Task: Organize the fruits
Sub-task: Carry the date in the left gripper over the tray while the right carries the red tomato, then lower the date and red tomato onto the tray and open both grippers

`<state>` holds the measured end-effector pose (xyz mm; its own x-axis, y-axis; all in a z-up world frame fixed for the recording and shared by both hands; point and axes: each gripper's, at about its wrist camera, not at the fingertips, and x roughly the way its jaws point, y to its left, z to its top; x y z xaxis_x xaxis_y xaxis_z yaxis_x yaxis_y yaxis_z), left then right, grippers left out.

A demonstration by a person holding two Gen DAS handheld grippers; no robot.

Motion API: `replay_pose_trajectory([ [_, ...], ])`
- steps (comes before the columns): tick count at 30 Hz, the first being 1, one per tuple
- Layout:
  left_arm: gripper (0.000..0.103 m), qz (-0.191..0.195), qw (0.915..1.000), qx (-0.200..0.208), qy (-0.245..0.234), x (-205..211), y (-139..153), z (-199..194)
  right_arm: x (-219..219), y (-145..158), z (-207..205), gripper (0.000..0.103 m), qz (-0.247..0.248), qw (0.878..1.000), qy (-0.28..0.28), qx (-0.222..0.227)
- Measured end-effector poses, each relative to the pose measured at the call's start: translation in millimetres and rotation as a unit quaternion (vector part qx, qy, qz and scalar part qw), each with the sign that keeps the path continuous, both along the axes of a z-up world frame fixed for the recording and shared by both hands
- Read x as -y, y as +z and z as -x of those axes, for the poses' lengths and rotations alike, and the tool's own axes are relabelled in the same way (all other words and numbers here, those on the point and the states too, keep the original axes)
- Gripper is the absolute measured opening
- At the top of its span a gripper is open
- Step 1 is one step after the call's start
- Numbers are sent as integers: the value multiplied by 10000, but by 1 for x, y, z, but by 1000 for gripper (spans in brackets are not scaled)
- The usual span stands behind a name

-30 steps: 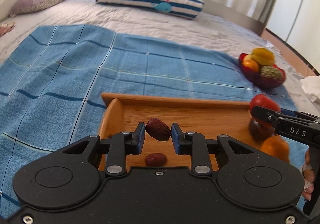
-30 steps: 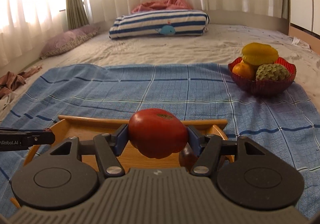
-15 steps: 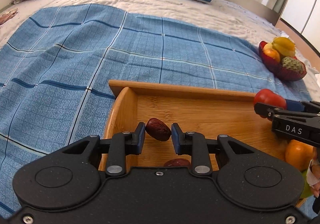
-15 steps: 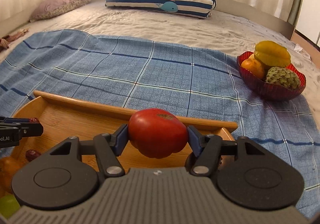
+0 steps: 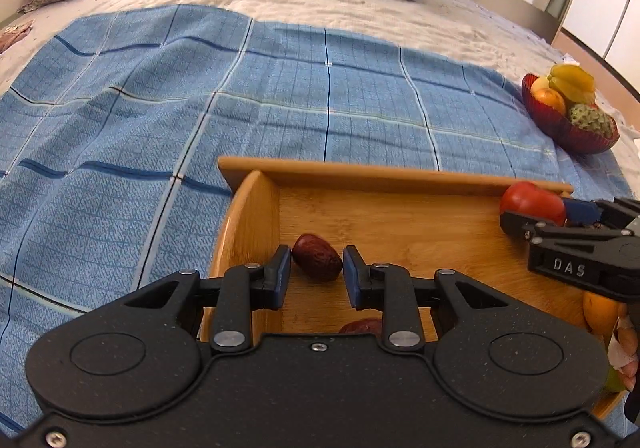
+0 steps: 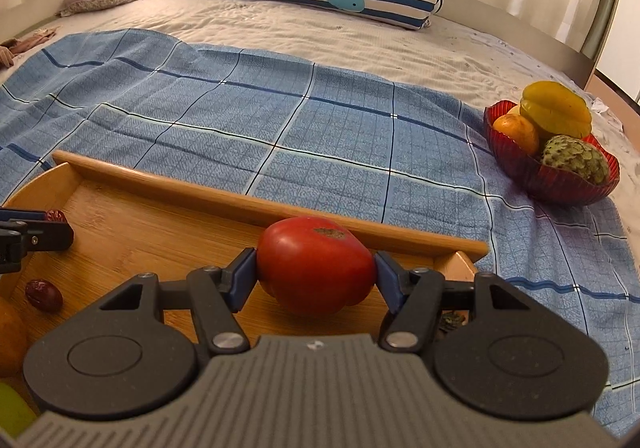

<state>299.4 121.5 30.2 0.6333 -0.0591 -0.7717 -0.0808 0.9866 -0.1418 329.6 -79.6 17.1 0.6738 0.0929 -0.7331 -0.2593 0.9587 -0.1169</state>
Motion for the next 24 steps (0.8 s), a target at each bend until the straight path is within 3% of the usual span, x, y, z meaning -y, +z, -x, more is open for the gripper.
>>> replay_pose_trajectory([
  [9, 26, -122, 9999, 24, -33, 4, 0, 1, 1, -2, 0, 67, 8, 10000, -2, -30],
  [12, 29, -138, 9999, 29, -78, 5, 0, 1, 2, -2, 0, 76, 6, 10000, -22, -35],
  [17, 43, -89, 9999, 78, -85, 5, 5, 4, 3, 5, 5, 80, 31, 9999, -2, 97],
  [24, 60, -321, 9990, 306, -112, 10, 22, 19, 6, 24, 23, 85, -93, 9992, 147, 362],
])
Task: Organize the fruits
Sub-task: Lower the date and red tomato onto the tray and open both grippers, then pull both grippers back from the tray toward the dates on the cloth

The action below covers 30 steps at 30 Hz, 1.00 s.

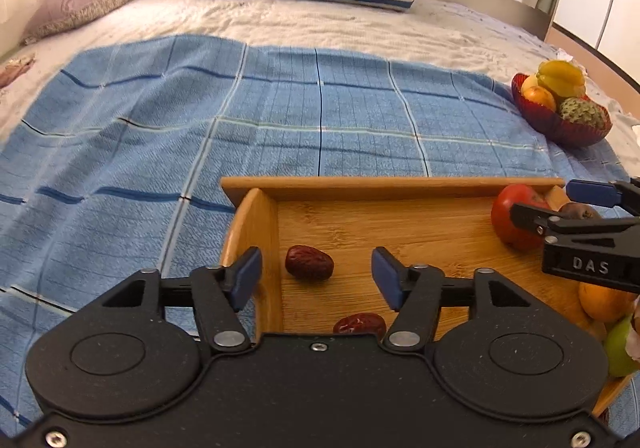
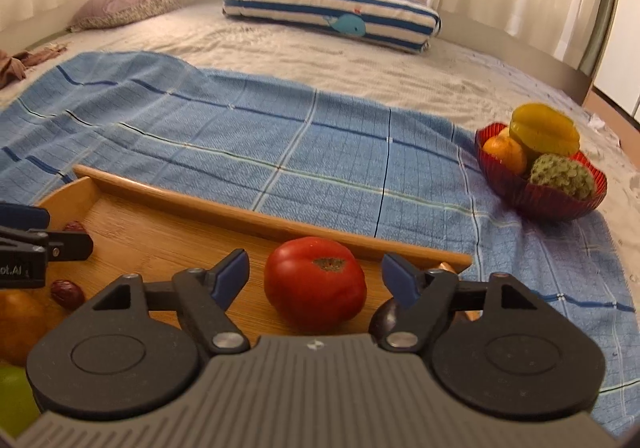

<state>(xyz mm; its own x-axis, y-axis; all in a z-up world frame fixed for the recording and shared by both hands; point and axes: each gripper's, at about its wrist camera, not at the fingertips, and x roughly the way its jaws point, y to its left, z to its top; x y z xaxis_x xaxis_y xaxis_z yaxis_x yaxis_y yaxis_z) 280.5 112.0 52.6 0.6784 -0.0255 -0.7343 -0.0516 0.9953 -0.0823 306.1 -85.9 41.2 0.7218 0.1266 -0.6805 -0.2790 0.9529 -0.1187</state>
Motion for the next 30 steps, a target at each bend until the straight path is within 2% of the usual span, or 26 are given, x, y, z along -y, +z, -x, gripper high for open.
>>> replay_pose_trajectory([
  [8, 74, 161, 9990, 398, -103, 2, 28, 36, 21, 27, 41, 91, -257, 9986, 99, 445],
  [17, 80, 62, 9942, 886, -600, 26, 55, 98, 53, 51, 105, 95, -792, 9912, 259, 1027],
  [24, 85, 9, 9875, 1304, -887, 49, 68, 150, 77, 51, 155, 99, -1016, 9844, 225, 1421],
  [30, 89, -91, 9822, 1546, -1063, 71, 66, 189, 88, 41, 188, 101, -916, 9816, 134, 1668],
])
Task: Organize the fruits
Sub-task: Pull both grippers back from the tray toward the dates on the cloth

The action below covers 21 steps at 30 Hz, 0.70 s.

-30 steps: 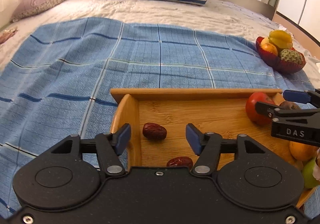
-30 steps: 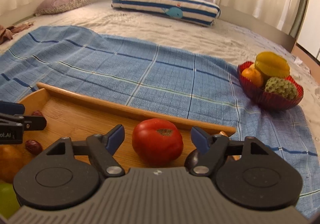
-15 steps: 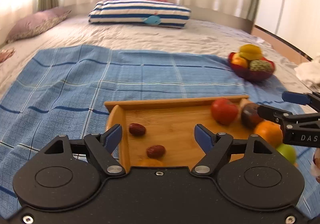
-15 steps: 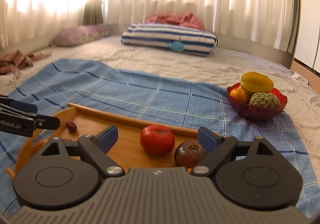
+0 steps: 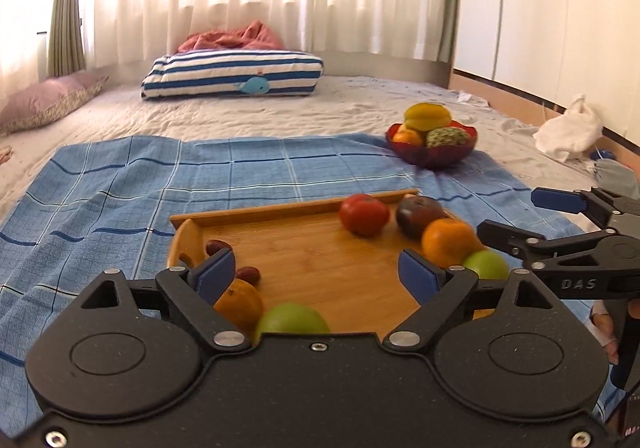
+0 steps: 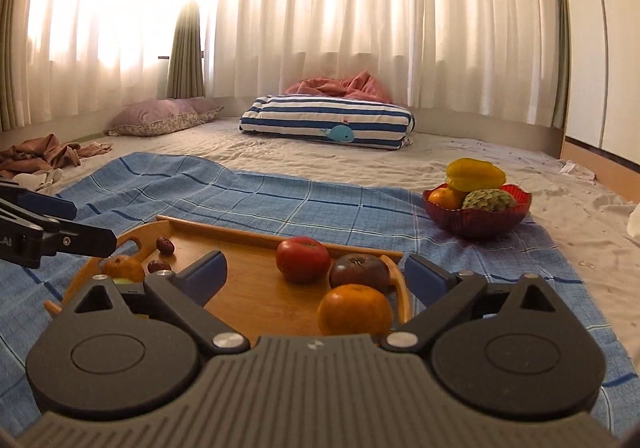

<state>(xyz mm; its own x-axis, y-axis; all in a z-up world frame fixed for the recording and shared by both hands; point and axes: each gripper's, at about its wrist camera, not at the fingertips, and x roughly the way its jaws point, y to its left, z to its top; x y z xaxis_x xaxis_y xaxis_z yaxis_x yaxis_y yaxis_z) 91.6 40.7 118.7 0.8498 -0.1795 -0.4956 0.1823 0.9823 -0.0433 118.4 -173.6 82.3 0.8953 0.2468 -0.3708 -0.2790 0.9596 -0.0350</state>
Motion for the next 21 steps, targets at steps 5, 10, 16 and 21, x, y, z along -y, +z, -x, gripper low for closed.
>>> replay_pose_trajectory([
  [5, 91, -195, 9997, 143, -79, 21, -9, 24, 6, -14, 22, 102, -13, 9999, -132, 74],
  [10, 92, -371, 9990, 211, -115, 40, -18, 42, 13, -30, 41, 102, -51, 9998, -203, 42],
  [16, 92, -306, 9994, 95, -135, 54, -29, 51, 19, -50, 55, 103, -8, 9994, -357, -18],
  [21, 92, -369, 9993, 102, -22, 59, -36, 57, 18, -63, 63, 103, 160, 9988, -470, -32],
])
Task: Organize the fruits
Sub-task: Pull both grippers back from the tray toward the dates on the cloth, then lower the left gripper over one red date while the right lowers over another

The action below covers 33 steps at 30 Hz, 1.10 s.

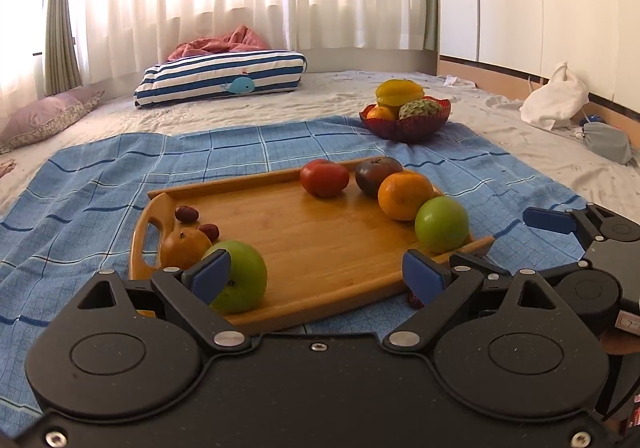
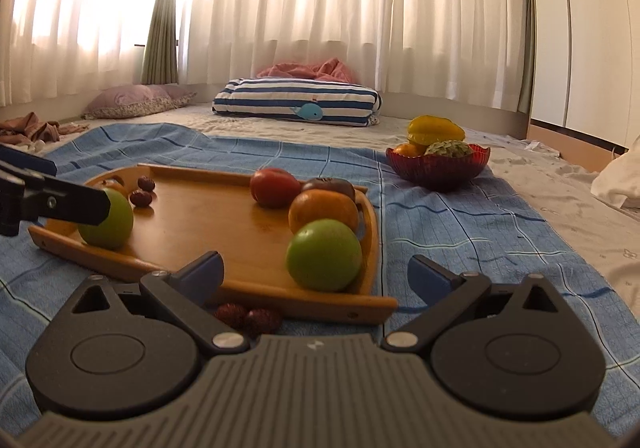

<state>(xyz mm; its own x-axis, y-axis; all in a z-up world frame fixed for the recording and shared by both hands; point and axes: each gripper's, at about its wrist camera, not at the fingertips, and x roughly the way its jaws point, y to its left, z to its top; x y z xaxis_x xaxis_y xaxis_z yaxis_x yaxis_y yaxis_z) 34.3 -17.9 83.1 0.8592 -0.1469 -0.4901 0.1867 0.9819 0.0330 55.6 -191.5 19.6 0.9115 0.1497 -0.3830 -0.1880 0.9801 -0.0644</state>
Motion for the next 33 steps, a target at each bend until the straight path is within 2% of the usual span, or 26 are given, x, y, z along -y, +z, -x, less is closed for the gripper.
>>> replay_pose_trajectory([
  [7, 93, -79, 9998, -145, 114, 5, -13, -1, -2, -13, 6, 103, 205, 9998, -1, -82],
  [14, 93, -12, 9990, -383, 249, 9, -28, -7, 3, -20, 6, 103, 77, 9998, -27, -153],
  [22, 93, 29, 9976, -590, 363, 9, -41, -14, 1, -26, 8, 103, 156, 9997, 71, -178],
  [24, 93, 101, 9971, -647, 378, 8, -44, -16, 1, -26, 7, 99, 156, 9996, 127, -207],
  [28, 91, 266, 9958, -762, 444, 4, -49, -20, 4, -28, 4, 80, 64, 9993, 113, -346],
  [32, 90, 166, 9961, -742, 440, 7, -52, -21, 10, -29, 0, 61, -116, 9987, 78, -488],
  [33, 89, 138, 9963, -741, 423, 8, -52, -22, 10, -30, -1, 59, -121, 9986, 101, -508],
])
